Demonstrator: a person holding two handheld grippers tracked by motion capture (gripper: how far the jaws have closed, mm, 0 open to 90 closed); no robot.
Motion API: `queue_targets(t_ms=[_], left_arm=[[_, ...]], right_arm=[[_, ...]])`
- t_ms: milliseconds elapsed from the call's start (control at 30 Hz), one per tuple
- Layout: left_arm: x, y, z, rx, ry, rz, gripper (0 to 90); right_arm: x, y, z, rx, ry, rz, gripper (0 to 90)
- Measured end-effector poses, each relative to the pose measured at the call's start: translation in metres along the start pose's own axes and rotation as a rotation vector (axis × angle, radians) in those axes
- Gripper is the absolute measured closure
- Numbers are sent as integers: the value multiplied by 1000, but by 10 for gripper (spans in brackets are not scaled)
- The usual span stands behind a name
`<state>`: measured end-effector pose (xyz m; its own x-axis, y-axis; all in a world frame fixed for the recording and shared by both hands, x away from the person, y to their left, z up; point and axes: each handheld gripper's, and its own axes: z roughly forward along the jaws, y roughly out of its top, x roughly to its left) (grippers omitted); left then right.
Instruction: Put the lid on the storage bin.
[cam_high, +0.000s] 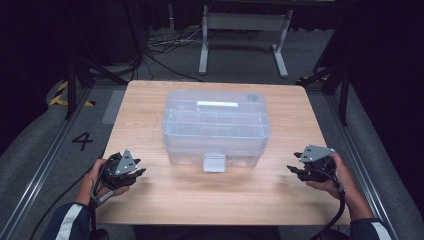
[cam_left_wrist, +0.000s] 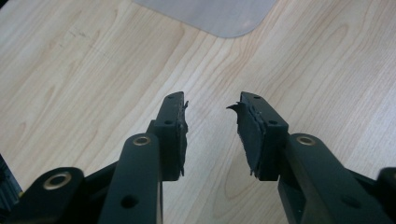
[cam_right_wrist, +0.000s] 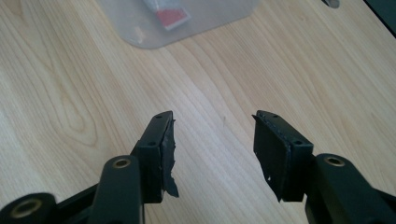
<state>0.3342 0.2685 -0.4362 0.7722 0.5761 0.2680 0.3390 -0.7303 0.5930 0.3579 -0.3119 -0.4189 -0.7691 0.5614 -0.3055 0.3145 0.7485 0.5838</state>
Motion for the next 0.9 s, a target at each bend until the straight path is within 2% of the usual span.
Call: queue_targets(t_ms=[167,300,333,400,500,567,600,633,700,733,767,867,900], left_arm=[[1,-10,1,-2,-5,-19,560],[2,-15,2,8,-8,-25,482],[2,-19,2,7,-19,-49,472],[2,-23,3,2,-25,-68,433],[3,-28,5,18,-7,-109,362],[4,-33,5,5,-14,-137,327],[4,-33,5,5,-14,-137,304],[5,-37,5,-7,-16,-158,304],[6,-41,6,-8,-9,-176,265],[7,-45,6,-20,-24,-199,248],[7,-48,6,-26,-38,-206,240],[7,-55,8,-34,-57,-231,213],[7,-55,8,-34,-57,-231,212]], right_arm=[[2,-15,2,7,-2,9,454],[3,-25,4,7,0,27,429],[4,-27,4,6,0,38,424],[4,-33,4,0,0,46,413],[5,-40,4,-15,9,72,388],[6,-46,5,-21,9,92,360],[6,-46,5,-21,9,92,360],[6,-48,6,-21,9,112,350],[6,-56,7,-37,17,149,322],[6,-59,8,-43,14,165,309],[6,-64,9,-48,14,193,295],[7,-75,12,-50,25,233,272],[7,-75,12,-50,25,233,272]])
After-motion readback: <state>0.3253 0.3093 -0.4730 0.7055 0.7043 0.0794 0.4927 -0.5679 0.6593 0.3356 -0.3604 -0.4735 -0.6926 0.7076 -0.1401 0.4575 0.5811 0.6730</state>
